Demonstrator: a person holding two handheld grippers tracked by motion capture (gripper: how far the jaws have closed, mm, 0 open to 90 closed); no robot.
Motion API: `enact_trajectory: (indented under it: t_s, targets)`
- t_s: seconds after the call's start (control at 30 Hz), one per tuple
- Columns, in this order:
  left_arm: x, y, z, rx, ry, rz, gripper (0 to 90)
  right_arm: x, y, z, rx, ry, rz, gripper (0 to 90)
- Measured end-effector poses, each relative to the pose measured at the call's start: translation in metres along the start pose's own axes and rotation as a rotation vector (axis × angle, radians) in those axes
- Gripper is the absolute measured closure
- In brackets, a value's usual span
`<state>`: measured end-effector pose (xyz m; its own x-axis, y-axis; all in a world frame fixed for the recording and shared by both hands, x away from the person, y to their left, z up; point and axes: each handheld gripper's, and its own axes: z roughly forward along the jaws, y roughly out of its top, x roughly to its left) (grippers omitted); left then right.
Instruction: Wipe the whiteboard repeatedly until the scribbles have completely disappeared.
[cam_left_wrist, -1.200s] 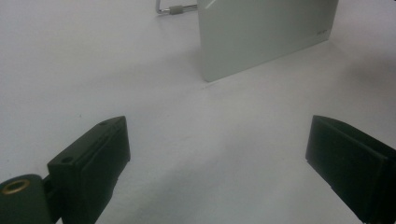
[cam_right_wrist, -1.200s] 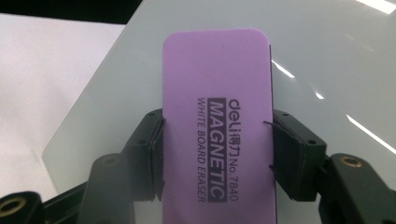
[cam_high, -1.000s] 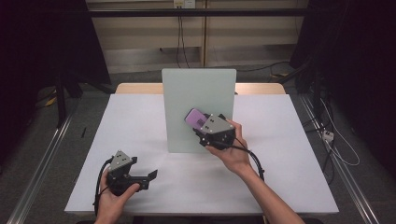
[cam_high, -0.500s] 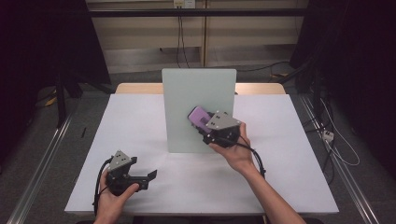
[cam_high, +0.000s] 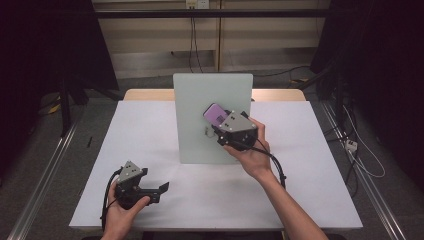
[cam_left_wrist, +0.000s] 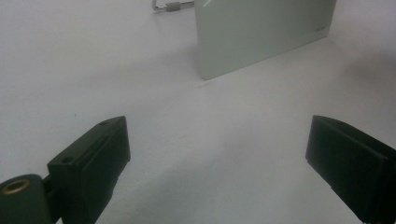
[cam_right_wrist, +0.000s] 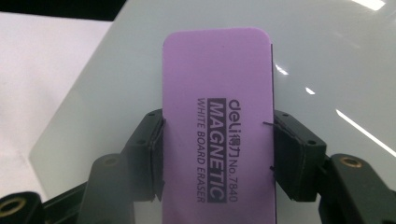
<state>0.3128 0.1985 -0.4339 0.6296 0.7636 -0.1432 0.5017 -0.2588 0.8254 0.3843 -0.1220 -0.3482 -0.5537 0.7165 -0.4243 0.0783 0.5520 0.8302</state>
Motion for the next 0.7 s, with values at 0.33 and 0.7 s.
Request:
enact_trajectory:
  t_s: [0.33, 0.7]
  targets:
    - [0.000, 0.000, 0.000, 0.001, -0.001, 0.000, 6.4, 0.031, -0.009, 0.014, 0.030, 0.048, -0.039, 41.5]
    - [-0.001, 0.000, 0.001, 0.007, 0.001, 0.002, 6.4, 0.055, -0.016, 0.025, 0.078, 0.117, -0.075, 41.5]
